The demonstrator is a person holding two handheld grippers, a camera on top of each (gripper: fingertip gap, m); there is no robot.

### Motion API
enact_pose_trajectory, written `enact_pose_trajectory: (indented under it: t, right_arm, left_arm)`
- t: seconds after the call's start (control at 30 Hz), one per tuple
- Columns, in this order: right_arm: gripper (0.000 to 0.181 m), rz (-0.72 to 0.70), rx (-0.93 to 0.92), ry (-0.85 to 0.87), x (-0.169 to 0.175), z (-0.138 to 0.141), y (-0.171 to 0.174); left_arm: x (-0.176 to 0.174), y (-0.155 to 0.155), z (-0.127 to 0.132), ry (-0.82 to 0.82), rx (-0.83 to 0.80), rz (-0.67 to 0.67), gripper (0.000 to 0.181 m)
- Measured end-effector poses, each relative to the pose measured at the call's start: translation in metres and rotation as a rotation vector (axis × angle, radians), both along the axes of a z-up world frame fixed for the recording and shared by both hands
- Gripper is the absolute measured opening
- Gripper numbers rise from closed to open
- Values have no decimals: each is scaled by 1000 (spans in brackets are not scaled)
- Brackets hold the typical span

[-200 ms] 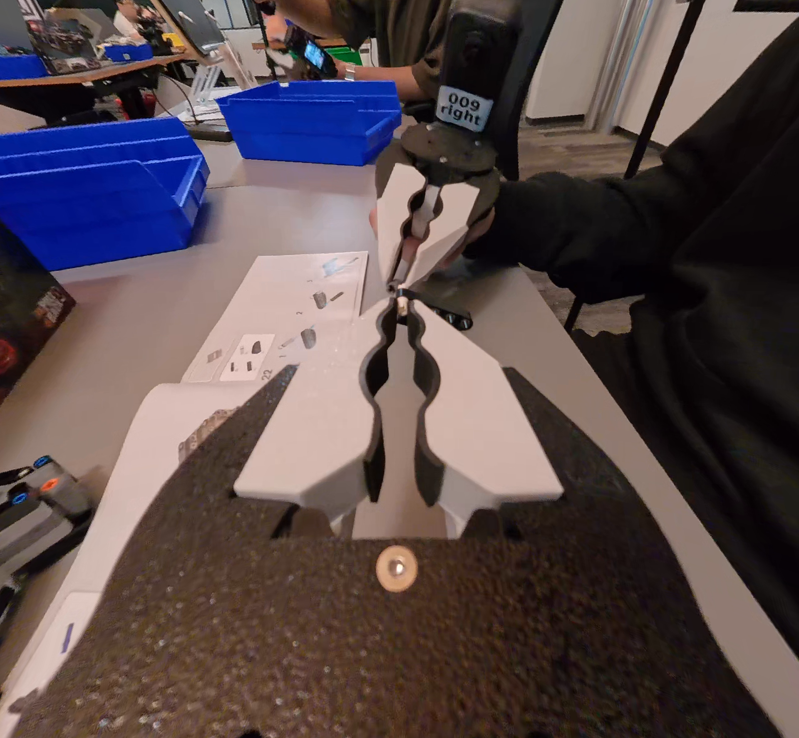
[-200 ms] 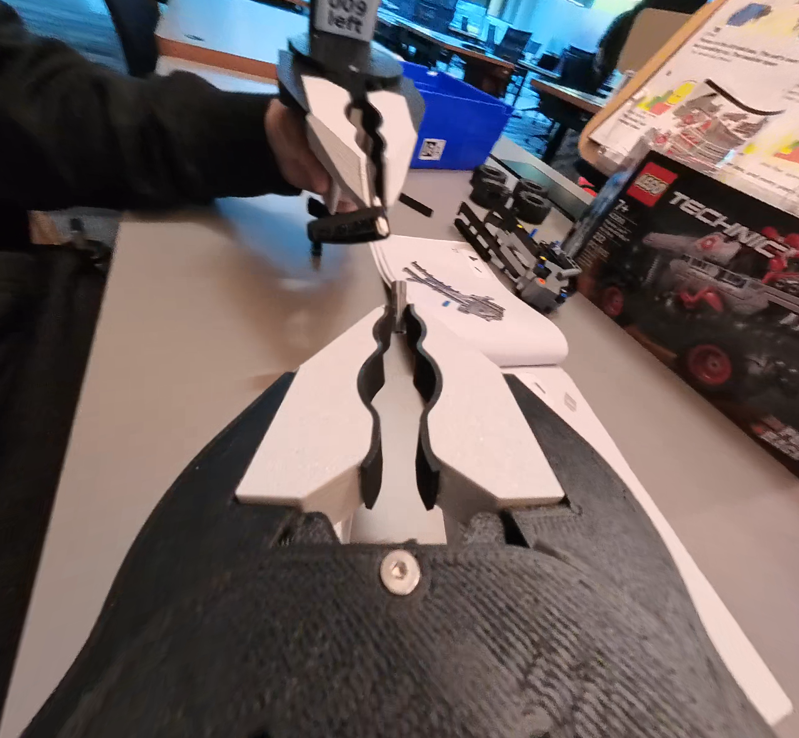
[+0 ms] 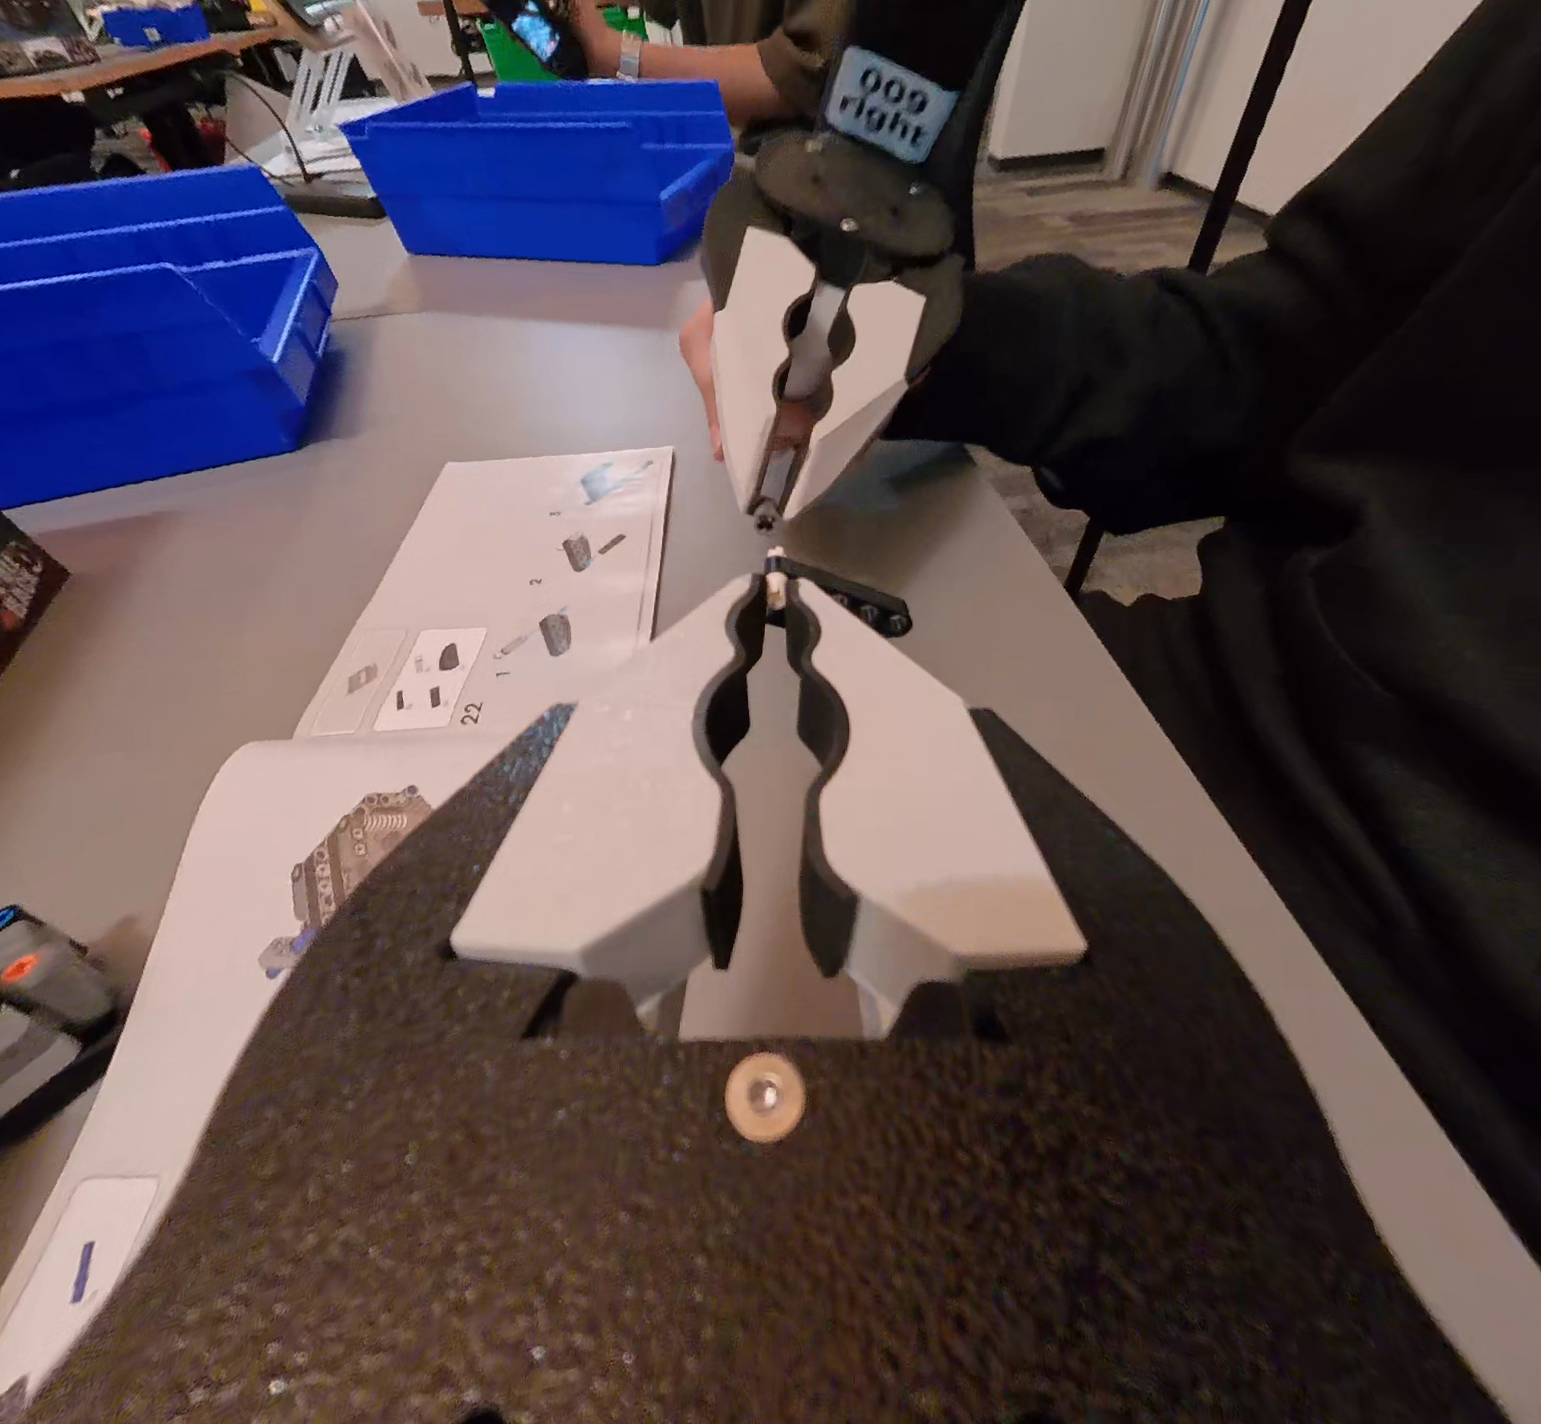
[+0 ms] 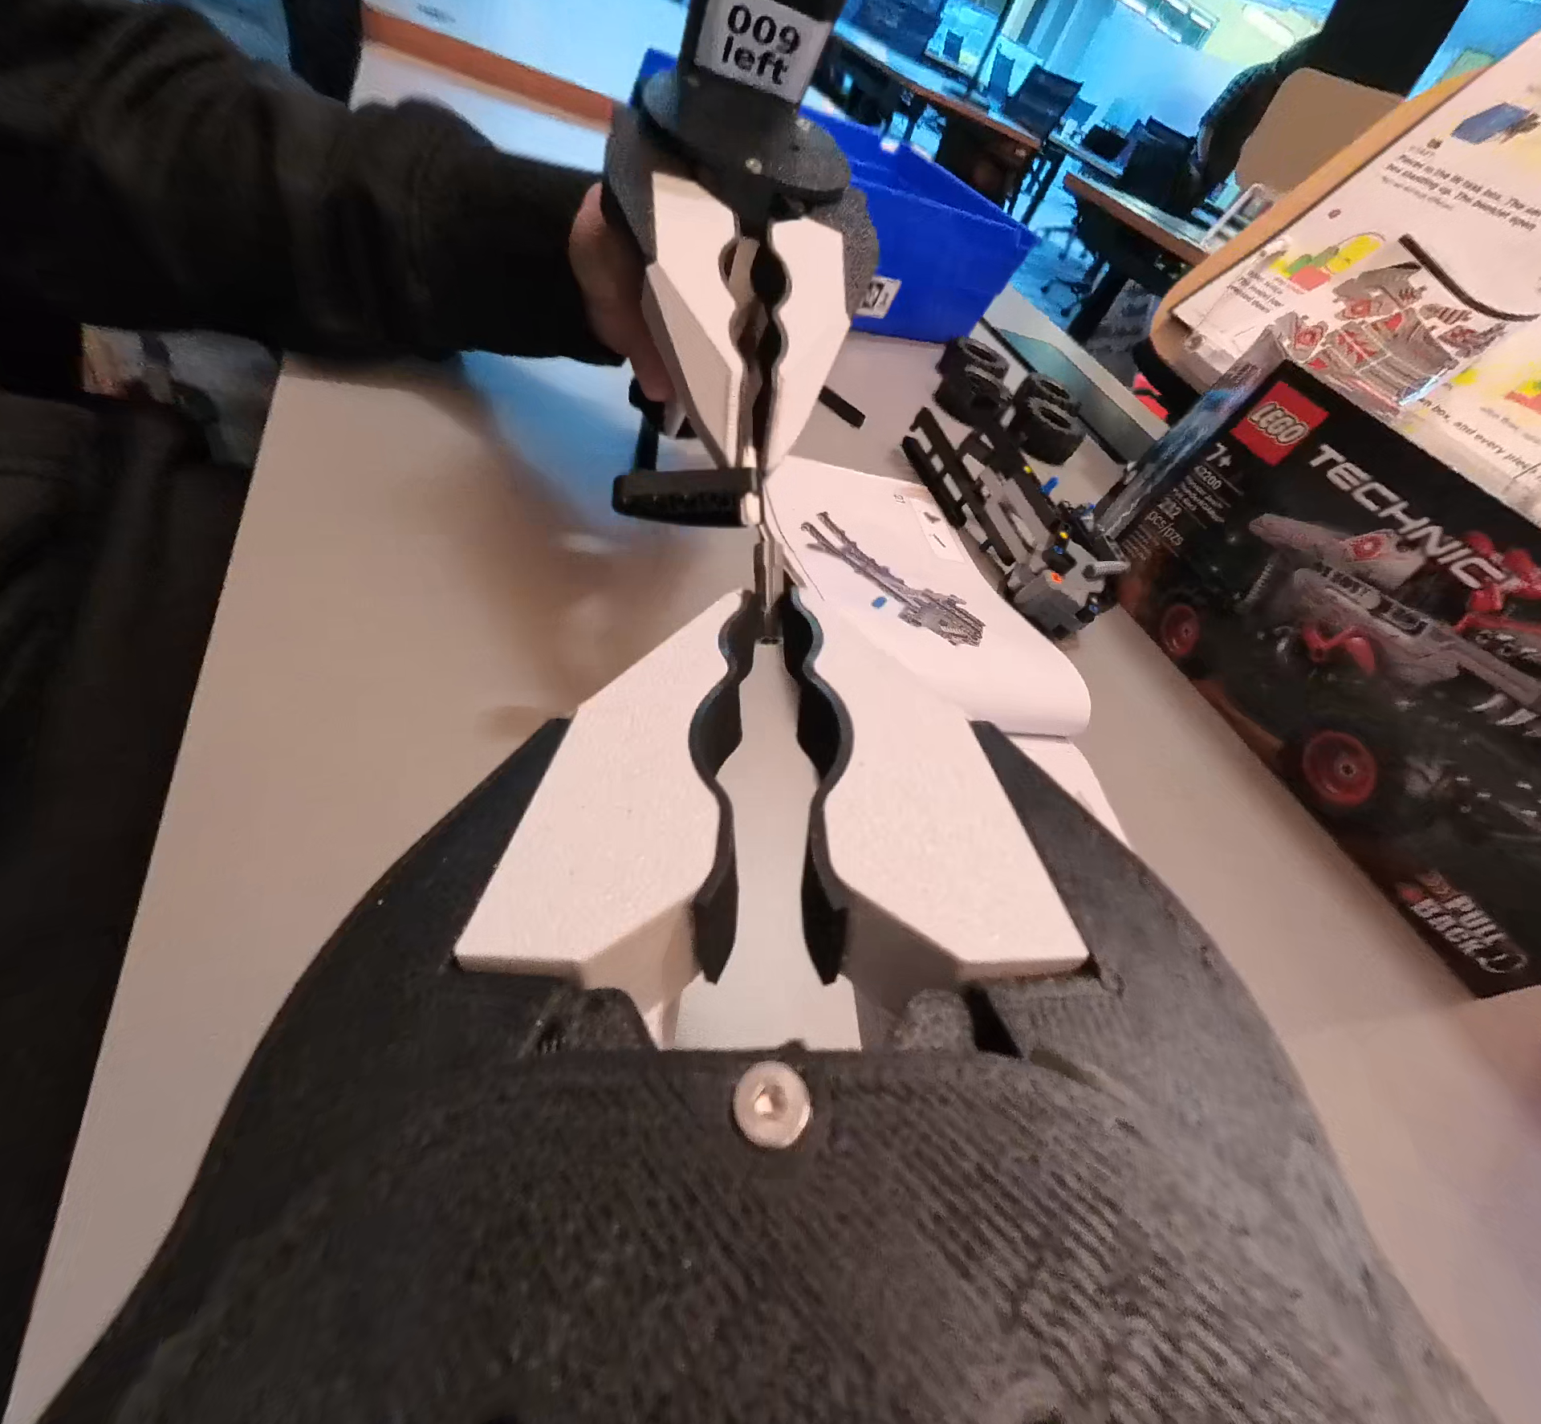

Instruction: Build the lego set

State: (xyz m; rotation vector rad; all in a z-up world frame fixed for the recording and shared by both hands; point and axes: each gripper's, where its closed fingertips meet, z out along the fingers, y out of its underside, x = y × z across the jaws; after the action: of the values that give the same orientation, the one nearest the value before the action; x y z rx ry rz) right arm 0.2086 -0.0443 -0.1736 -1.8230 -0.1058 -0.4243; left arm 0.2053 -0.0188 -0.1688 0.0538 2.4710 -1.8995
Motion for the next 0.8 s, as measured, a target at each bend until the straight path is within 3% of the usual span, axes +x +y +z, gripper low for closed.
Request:
enact_pose_trajectory:
  t: [0.27, 0.8]
  right_arm:
    - [4, -56, -158, -127, 1, -5, 10]
    - [3, -85, -208, -191, 4, -8, 11]
  left_arm:
    - [2, 0, -4, -16, 28, 15, 2]
    - [7, 1, -7, -37, 50, 43, 2]
